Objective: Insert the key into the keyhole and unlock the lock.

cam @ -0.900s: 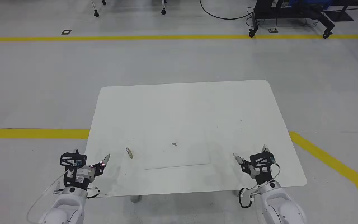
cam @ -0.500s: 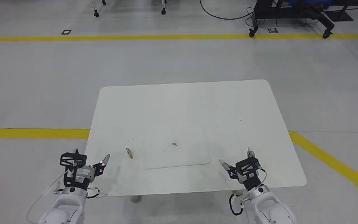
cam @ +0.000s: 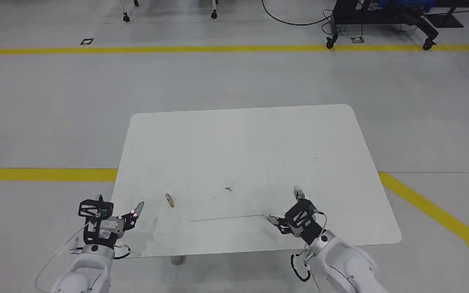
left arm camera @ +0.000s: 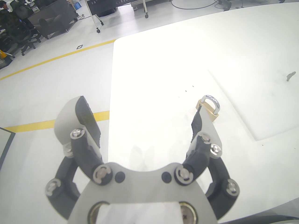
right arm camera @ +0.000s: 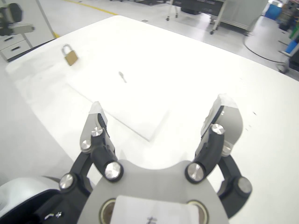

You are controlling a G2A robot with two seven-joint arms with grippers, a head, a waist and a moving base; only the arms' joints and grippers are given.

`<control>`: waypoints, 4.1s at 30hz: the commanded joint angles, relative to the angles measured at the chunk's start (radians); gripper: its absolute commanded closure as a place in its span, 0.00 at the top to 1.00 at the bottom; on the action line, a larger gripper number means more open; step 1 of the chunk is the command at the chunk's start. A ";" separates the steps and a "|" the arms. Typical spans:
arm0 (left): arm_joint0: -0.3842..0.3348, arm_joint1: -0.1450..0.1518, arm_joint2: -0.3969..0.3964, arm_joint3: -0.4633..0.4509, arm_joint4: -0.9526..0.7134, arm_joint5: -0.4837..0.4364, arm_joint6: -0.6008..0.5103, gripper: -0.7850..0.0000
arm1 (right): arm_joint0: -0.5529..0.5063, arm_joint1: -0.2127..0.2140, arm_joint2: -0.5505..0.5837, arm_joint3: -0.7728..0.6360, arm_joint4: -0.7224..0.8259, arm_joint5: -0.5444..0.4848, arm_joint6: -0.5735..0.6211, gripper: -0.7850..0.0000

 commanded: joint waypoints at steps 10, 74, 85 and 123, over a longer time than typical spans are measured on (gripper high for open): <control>0.000 0.000 0.000 0.000 0.000 0.000 0.000 1.00 | 0.461 -0.070 -0.387 0.258 0.048 -0.180 0.343 1.00; 0.000 0.000 0.000 0.000 0.000 0.000 0.000 1.00 | 0.439 -0.051 -0.038 0.411 0.598 -0.584 0.037 0.00; 0.000 0.000 0.000 0.000 0.000 0.000 0.000 1.00 | 0.395 -0.030 -0.006 0.379 0.723 -0.615 0.068 0.00; -0.012 -0.002 0.022 -0.029 -0.031 -0.066 0.014 1.00 | 0.399 -0.034 -0.018 0.408 0.850 -0.553 0.047 0.00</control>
